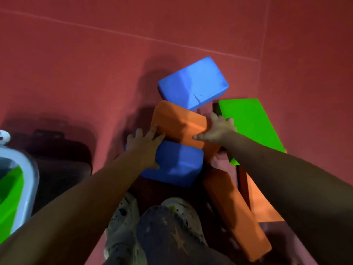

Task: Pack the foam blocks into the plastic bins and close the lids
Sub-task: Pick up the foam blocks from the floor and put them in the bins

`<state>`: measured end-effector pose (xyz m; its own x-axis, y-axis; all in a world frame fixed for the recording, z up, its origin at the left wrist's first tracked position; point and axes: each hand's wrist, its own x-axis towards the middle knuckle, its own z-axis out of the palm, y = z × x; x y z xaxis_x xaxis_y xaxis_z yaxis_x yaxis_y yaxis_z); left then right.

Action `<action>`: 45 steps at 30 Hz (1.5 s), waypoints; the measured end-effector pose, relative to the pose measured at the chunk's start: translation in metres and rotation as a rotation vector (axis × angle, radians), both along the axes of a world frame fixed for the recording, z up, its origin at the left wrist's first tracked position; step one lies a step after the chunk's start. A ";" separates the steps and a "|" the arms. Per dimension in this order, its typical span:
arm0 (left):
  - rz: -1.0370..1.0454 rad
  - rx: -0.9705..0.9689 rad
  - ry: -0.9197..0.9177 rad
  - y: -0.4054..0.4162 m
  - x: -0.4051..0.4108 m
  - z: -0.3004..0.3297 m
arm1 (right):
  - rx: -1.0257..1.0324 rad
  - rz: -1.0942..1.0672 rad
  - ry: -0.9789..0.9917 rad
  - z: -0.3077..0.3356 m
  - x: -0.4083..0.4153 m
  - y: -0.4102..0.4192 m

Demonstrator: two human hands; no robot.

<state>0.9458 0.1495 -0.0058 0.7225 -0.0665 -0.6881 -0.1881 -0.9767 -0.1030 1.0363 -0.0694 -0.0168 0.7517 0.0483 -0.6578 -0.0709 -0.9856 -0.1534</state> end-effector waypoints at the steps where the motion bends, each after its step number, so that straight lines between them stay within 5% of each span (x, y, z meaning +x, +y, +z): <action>1: -0.001 0.001 0.013 0.003 -0.001 0.001 | -0.006 0.033 -0.003 0.000 -0.001 0.000; 8: -0.014 -0.025 0.039 0.020 -0.019 0.012 | -0.070 0.218 -0.158 0.007 -0.028 0.005; 15: 0.236 -0.163 0.084 0.051 -0.037 0.055 | 0.016 0.152 -0.235 0.035 -0.056 0.021; 26: 0.331 -0.179 -0.759 0.108 -0.129 0.229 | 0.264 -0.171 -0.477 0.183 -0.105 0.075; 30: 0.723 -0.462 -1.050 0.141 -0.195 0.297 | 0.366 -0.320 -0.581 0.256 -0.129 0.088; 34: 0.815 -0.595 -0.715 0.138 -0.233 0.296 | 0.330 -0.215 -0.610 0.292 -0.156 0.095; 38: 0.763 -0.716 -0.346 0.095 -0.236 0.221 | 0.274 -0.206 -0.592 0.268 -0.172 0.088; 41: 0.670 -0.658 -0.362 0.064 -0.209 0.176 | 0.233 -0.213 -0.540 0.233 -0.176 0.073; 45: 0.386 -0.254 -0.675 0.056 -0.156 0.159 | 0.234 -0.216 -0.487 0.189 -0.165 0.059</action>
<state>0.7895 0.2059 0.1534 0.9798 0.1763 -0.0940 0.1896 -0.9689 0.1590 0.8713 -0.0102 0.1726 0.9739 -0.0373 -0.2237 -0.1330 -0.8928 -0.4304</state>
